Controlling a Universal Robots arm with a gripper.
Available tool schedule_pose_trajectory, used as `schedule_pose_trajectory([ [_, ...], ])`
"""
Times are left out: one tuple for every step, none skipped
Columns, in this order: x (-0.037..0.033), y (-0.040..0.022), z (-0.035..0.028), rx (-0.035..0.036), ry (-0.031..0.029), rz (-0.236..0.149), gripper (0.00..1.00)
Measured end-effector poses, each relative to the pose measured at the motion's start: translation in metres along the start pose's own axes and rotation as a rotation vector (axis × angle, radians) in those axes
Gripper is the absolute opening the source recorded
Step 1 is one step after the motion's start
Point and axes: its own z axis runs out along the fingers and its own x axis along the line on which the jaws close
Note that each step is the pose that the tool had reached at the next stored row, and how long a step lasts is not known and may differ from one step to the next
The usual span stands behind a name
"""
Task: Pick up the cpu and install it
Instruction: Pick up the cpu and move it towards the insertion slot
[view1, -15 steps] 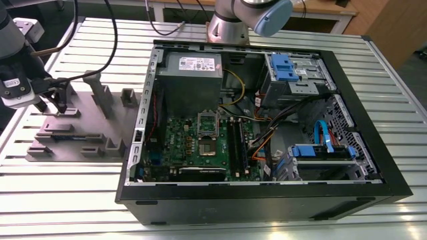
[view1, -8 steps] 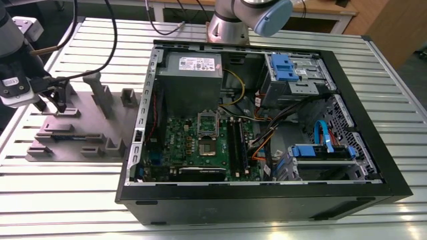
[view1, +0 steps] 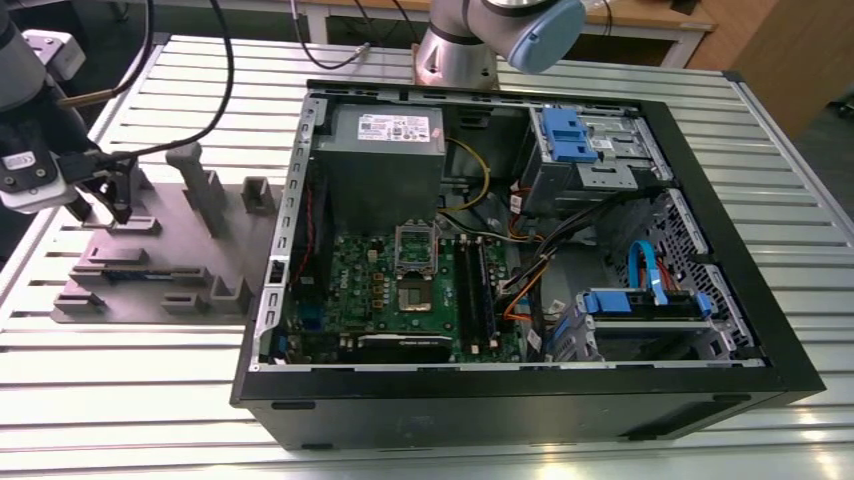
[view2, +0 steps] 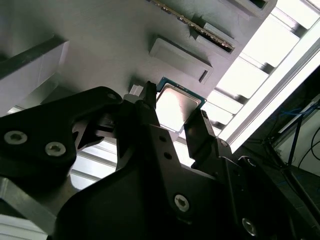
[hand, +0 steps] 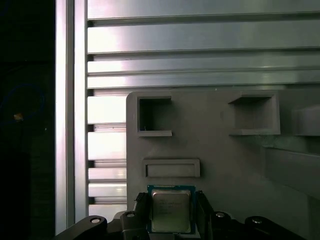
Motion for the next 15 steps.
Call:
schedule_pose_trajectory([
  [0.0000,0.0000,-0.0004,0.0000,0.0000,0.000,0.47],
  [0.0000,0.0000,-0.0007,-0.0001,-0.0001,0.000,0.47],
  [0.0000,0.0001,-0.0011,0.0000,-0.0001,0.000,0.47],
  [0.0000,0.0001,-0.0015,0.0000,0.0000,0.000,0.47],
  [0.0000,0.0001,-0.0019,-0.0001,-0.0001,0.000,0.47],
  [0.0001,0.0001,-0.0023,0.0000,-0.0001,0.000,0.47],
  [0.0001,0.0001,-0.0026,-0.0001,-0.0001,0.000,0.47],
  [0.0001,0.0002,-0.0030,-0.0001,-0.0001,0.000,0.47],
  [0.0001,0.0002,-0.0034,0.0000,-0.0001,0.000,0.47],
  [0.0001,0.0002,-0.0037,0.0000,0.0000,0.000,0.47],
  [0.0001,0.0002,-0.0040,-0.0001,-0.0001,0.000,0.47],
  [0.0001,0.0002,-0.0044,-0.0001,-0.0001,0.000,0.47],
  [0.0001,0.0003,-0.0047,-0.0001,0.0000,0.000,0.47],
  [0.0001,0.0003,-0.0051,0.0000,0.0000,0.000,0.47],
  [0.0001,0.0003,-0.0054,0.0000,-0.0001,0.000,0.47],
])
